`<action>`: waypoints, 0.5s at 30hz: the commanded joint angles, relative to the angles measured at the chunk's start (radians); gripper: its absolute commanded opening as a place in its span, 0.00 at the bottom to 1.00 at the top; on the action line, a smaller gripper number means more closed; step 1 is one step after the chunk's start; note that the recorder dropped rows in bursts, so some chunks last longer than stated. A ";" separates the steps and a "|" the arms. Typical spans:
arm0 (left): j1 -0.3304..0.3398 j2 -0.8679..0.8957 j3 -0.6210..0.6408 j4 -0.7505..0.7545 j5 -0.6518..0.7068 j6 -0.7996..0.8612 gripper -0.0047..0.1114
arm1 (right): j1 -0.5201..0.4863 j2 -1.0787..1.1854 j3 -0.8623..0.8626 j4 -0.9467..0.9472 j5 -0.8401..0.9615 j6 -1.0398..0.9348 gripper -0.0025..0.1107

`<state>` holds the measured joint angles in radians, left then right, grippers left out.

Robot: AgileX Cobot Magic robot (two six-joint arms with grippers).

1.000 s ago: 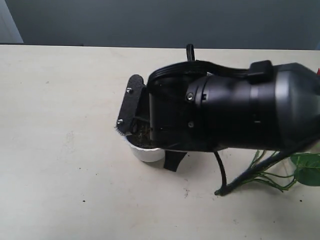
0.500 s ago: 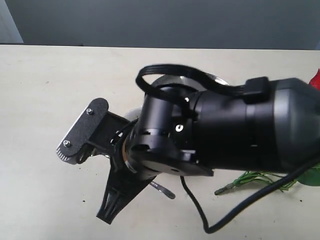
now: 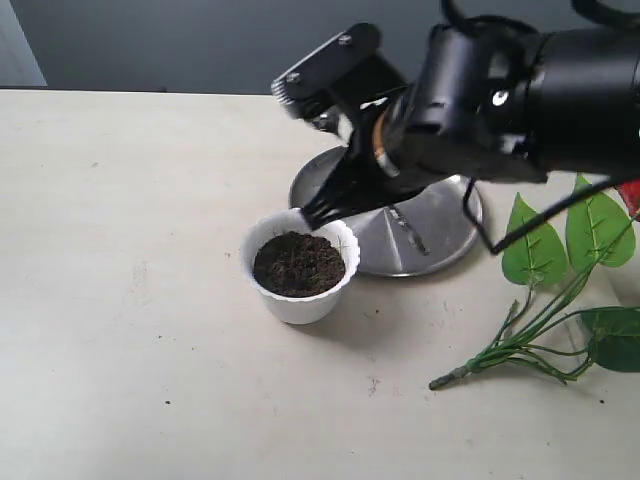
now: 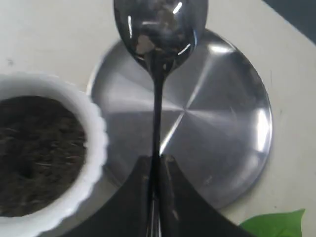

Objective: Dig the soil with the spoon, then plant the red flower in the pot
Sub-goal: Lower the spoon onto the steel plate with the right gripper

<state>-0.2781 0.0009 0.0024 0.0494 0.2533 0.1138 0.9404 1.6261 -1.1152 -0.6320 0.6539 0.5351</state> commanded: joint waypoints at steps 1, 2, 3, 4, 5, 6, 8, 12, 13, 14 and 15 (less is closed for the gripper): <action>-0.005 -0.001 -0.002 -0.009 -0.013 -0.003 0.04 | -0.186 0.061 0.002 0.245 -0.085 -0.279 0.02; -0.005 -0.001 -0.002 -0.009 -0.013 -0.003 0.04 | -0.206 0.076 0.002 0.280 -0.093 -0.324 0.02; -0.005 -0.001 -0.002 -0.009 -0.013 -0.003 0.04 | -0.226 0.097 0.002 0.297 -0.096 -0.368 0.02; -0.005 -0.001 -0.002 -0.009 -0.013 -0.003 0.04 | -0.242 0.117 0.002 0.299 -0.102 -0.388 0.02; -0.005 -0.001 -0.002 -0.009 -0.013 -0.003 0.04 | -0.252 0.133 0.002 0.297 -0.109 -0.396 0.02; -0.005 -0.001 -0.002 -0.009 -0.013 -0.002 0.04 | -0.264 0.151 0.002 0.294 -0.125 -0.400 0.02; -0.005 -0.001 -0.002 -0.009 -0.013 -0.002 0.04 | -0.285 0.184 0.002 0.294 -0.161 -0.400 0.02; -0.005 -0.001 -0.002 -0.009 -0.013 -0.002 0.04 | -0.300 0.236 0.002 0.303 -0.228 -0.400 0.02; -0.005 -0.001 -0.002 -0.009 -0.013 -0.002 0.04 | -0.300 0.245 0.002 0.303 -0.244 -0.400 0.02; -0.005 -0.001 -0.002 -0.009 -0.013 -0.002 0.04 | -0.300 0.255 -0.002 0.303 -0.258 -0.400 0.02; -0.005 -0.001 -0.002 -0.009 -0.013 -0.002 0.04 | -0.300 0.267 -0.010 0.303 -0.263 -0.400 0.02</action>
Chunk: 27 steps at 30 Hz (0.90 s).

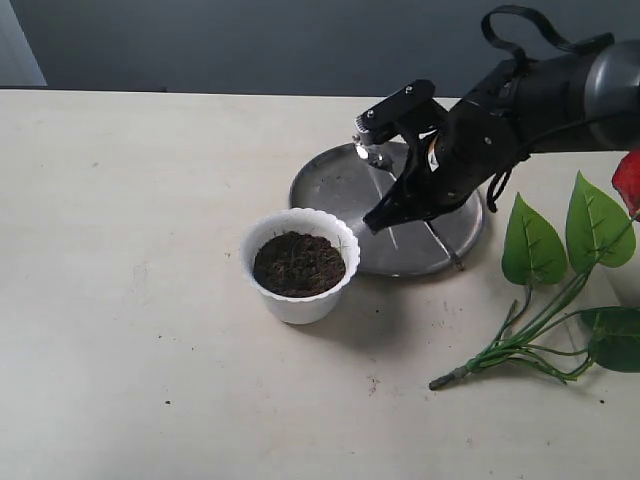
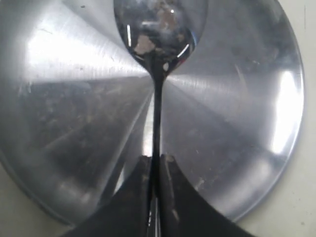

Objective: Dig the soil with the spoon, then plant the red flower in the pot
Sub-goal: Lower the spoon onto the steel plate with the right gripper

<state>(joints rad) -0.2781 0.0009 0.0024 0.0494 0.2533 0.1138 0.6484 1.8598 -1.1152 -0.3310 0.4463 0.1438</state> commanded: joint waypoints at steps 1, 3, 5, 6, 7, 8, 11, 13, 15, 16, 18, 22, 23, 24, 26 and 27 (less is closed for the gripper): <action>-0.005 -0.001 -0.002 -0.009 -0.013 -0.002 0.04 | -0.008 0.043 -0.020 0.002 -0.055 -0.009 0.02; -0.005 -0.001 -0.002 -0.009 -0.013 -0.002 0.04 | -0.008 0.070 -0.053 0.004 -0.036 -0.009 0.02; -0.005 -0.001 -0.002 -0.009 -0.013 -0.002 0.04 | -0.008 0.092 -0.083 0.016 -0.010 -0.009 0.02; -0.005 -0.001 -0.002 -0.009 -0.013 -0.002 0.04 | -0.008 0.105 -0.103 0.025 0.009 -0.009 0.02; -0.005 -0.001 -0.002 -0.009 -0.013 -0.002 0.04 | -0.008 0.118 -0.122 0.029 0.024 -0.009 0.02; -0.005 -0.001 -0.002 -0.009 -0.013 -0.002 0.04 | -0.008 0.130 -0.139 0.029 0.041 -0.009 0.02; -0.005 -0.001 -0.002 -0.009 -0.013 -0.002 0.04 | -0.008 0.158 -0.174 0.036 0.064 -0.009 0.02; -0.005 -0.001 -0.002 -0.009 -0.013 -0.002 0.04 | -0.008 0.169 -0.183 0.047 0.069 -0.009 0.02; -0.005 -0.001 -0.002 -0.009 -0.013 -0.002 0.04 | -0.008 0.186 -0.191 0.050 0.083 -0.009 0.02; -0.005 -0.001 -0.002 -0.009 -0.013 -0.002 0.04 | -0.008 0.195 -0.196 0.050 0.089 -0.009 0.02; -0.005 -0.001 -0.002 -0.009 -0.013 -0.002 0.04 | -0.008 0.212 -0.205 0.050 0.107 -0.009 0.02; -0.005 -0.001 -0.002 -0.009 -0.013 -0.002 0.04 | -0.008 0.225 -0.207 0.045 0.110 -0.006 0.02; -0.005 -0.001 -0.002 -0.009 -0.013 -0.002 0.04 | -0.008 0.225 -0.207 0.045 0.110 -0.003 0.02; -0.005 -0.001 -0.002 -0.009 -0.013 -0.002 0.04 | -0.008 0.225 -0.207 0.045 0.110 -0.003 0.02; -0.005 -0.001 -0.002 -0.009 -0.013 -0.002 0.04 | -0.008 0.225 -0.207 0.045 0.110 -0.003 0.02; -0.005 -0.001 -0.002 -0.009 -0.013 -0.002 0.04 | -0.008 0.225 -0.207 0.045 0.110 -0.003 0.02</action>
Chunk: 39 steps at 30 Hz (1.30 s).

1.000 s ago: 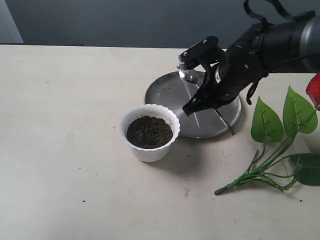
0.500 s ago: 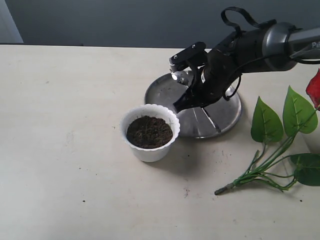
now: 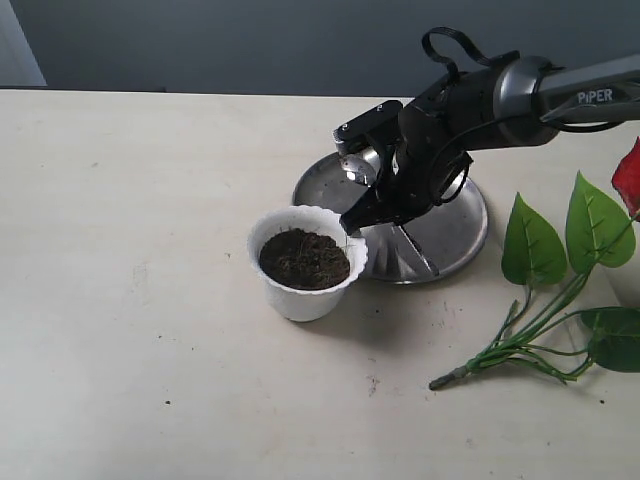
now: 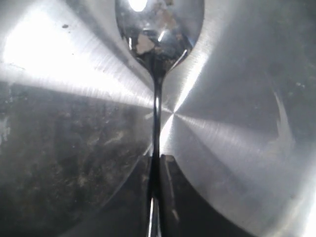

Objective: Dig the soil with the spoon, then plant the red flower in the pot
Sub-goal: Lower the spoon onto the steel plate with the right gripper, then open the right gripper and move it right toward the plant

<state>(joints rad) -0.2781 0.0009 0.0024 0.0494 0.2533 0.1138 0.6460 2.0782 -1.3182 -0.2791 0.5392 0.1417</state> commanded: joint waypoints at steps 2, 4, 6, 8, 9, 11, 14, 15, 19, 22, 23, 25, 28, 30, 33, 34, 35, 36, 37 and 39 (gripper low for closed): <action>-0.005 -0.001 -0.002 -0.009 -0.013 -0.002 0.04 | -0.006 0.002 -0.004 -0.007 0.012 -0.001 0.02; -0.005 -0.001 -0.002 -0.009 -0.013 -0.002 0.04 | -0.006 -0.005 -0.004 -0.007 0.004 -0.001 0.02; -0.005 -0.001 -0.002 -0.009 -0.013 -0.002 0.04 | -0.006 -0.023 -0.004 -0.007 -0.001 -0.001 0.02; -0.005 -0.001 -0.002 -0.009 -0.013 -0.002 0.04 | -0.006 -0.041 -0.004 -0.009 -0.003 -0.001 0.02; -0.005 -0.001 -0.002 -0.009 -0.013 -0.002 0.04 | -0.006 -0.049 -0.004 -0.009 -0.003 -0.001 0.02; -0.005 -0.001 -0.002 -0.009 -0.013 -0.002 0.04 | -0.006 -0.055 -0.004 -0.009 0.001 -0.001 0.02; -0.005 -0.001 -0.002 -0.009 -0.013 -0.002 0.04 | -0.006 -0.055 -0.004 -0.003 0.009 -0.001 0.02; -0.005 -0.001 -0.002 -0.009 -0.013 -0.002 0.04 | -0.006 -0.055 -0.004 -0.003 0.011 -0.001 0.02; -0.005 -0.001 -0.002 -0.009 -0.013 -0.002 0.04 | -0.006 -0.055 -0.004 -0.003 0.011 -0.001 0.02; -0.005 -0.001 -0.002 -0.009 -0.013 -0.002 0.04 | -0.006 -0.055 -0.004 -0.009 0.009 -0.001 0.02; -0.005 -0.001 -0.002 -0.009 -0.013 -0.002 0.04 | -0.006 -0.055 -0.004 -0.009 0.006 -0.001 0.02; -0.005 -0.001 -0.002 -0.009 -0.013 -0.002 0.04 | -0.006 -0.055 -0.004 -0.009 0.005 -0.001 0.02; -0.005 -0.001 -0.002 -0.009 -0.013 -0.002 0.04 | -0.006 -0.053 -0.004 -0.009 0.004 -0.001 0.02; -0.005 -0.001 -0.002 -0.009 -0.013 -0.002 0.04 | -0.006 -0.047 -0.004 -0.007 0.006 -0.001 0.02; -0.005 -0.001 -0.002 -0.009 -0.013 -0.002 0.04 | -0.006 -0.036 -0.004 -0.007 0.008 -0.001 0.11; -0.005 -0.001 -0.002 -0.009 -0.013 -0.002 0.04 | -0.006 -0.035 -0.004 -0.007 0.008 -0.001 0.16; -0.005 -0.001 -0.002 -0.009 -0.013 -0.002 0.04 | -0.006 -0.035 -0.004 -0.007 0.006 -0.001 0.21; -0.005 -0.001 -0.002 -0.009 -0.013 -0.002 0.04 | -0.006 -0.035 -0.004 -0.007 0.006 -0.001 0.26; -0.005 -0.001 -0.002 -0.009 -0.013 -0.002 0.04 | -0.006 -0.035 -0.004 -0.007 0.006 -0.001 0.31; -0.005 -0.001 -0.002 -0.009 -0.013 -0.002 0.04 | -0.006 -0.035 -0.004 -0.007 0.010 -0.001 0.36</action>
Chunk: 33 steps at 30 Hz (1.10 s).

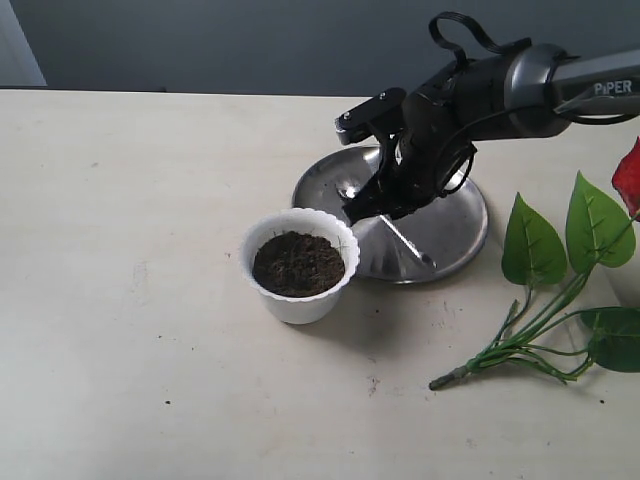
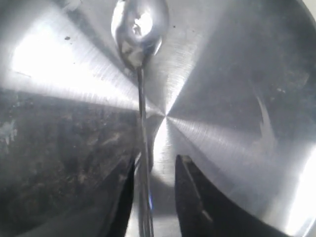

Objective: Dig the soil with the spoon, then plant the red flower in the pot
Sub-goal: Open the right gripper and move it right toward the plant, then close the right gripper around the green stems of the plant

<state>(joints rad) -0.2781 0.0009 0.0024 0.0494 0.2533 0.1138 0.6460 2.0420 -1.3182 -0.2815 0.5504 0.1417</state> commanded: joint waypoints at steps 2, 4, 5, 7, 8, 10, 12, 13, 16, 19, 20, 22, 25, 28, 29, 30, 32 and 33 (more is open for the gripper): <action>-0.005 -0.001 -0.002 -0.009 -0.013 -0.002 0.04 | -0.006 -0.009 -0.004 -0.002 0.027 0.015 0.35; -0.005 -0.001 -0.002 -0.009 -0.013 -0.002 0.04 | -0.006 -0.036 -0.004 -0.002 0.109 0.036 0.35; -0.005 -0.001 -0.002 -0.009 -0.013 -0.002 0.04 | -0.006 -0.049 -0.004 -0.002 0.150 0.046 0.35; -0.005 -0.001 -0.002 -0.009 -0.013 -0.002 0.04 | -0.006 -0.104 -0.004 0.000 0.284 0.067 0.35; -0.005 -0.001 -0.002 -0.009 -0.013 -0.002 0.04 | -0.006 -0.165 0.012 -0.003 0.376 0.069 0.35; -0.005 -0.001 -0.002 -0.009 -0.013 -0.002 0.04 | -0.006 -0.245 0.053 -0.007 0.412 0.077 0.35; -0.005 -0.001 -0.002 -0.009 -0.013 -0.002 0.04 | -0.006 -0.344 0.103 -0.007 0.417 0.134 0.35; -0.005 -0.001 -0.002 -0.008 -0.013 -0.002 0.04 | -0.006 -0.422 0.155 -0.007 0.436 0.230 0.35; -0.005 -0.001 -0.002 -0.011 -0.013 -0.002 0.04 | -0.006 -0.612 0.320 0.045 0.434 0.419 0.35; -0.005 -0.001 -0.002 -0.011 -0.013 -0.002 0.04 | -0.006 -0.719 0.498 0.174 0.338 0.487 0.35; -0.005 -0.001 -0.002 -0.011 -0.013 -0.002 0.04 | -0.006 -0.731 0.533 0.183 0.297 0.526 0.35; -0.005 -0.001 -0.002 -0.011 -0.013 -0.002 0.04 | -0.006 -0.732 0.603 0.146 0.219 0.672 0.36; -0.005 -0.001 -0.002 -0.011 -0.013 -0.002 0.04 | -0.006 -0.683 0.624 0.046 0.195 0.953 0.36; -0.005 -0.001 -0.002 -0.011 -0.013 -0.002 0.04 | -0.006 -0.648 0.624 0.020 0.203 0.988 0.36; -0.005 -0.001 -0.002 -0.011 -0.013 -0.002 0.04 | -0.006 -0.637 0.624 0.004 0.212 1.021 0.36; -0.005 -0.001 -0.002 -0.011 -0.013 -0.002 0.04 | -0.006 -0.628 0.624 -0.011 0.225 1.052 0.36; -0.005 -0.001 -0.002 -0.011 -0.013 -0.002 0.04 | -0.006 -0.601 0.624 -0.061 0.252 1.161 0.36; -0.005 -0.001 -0.002 -0.011 -0.013 -0.002 0.04 | -0.006 -0.593 0.624 -0.071 0.254 1.185 0.36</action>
<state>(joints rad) -0.2781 0.0009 0.0024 0.0494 0.2533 0.1138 0.6460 1.4279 -0.6965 -0.3025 0.7839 1.2368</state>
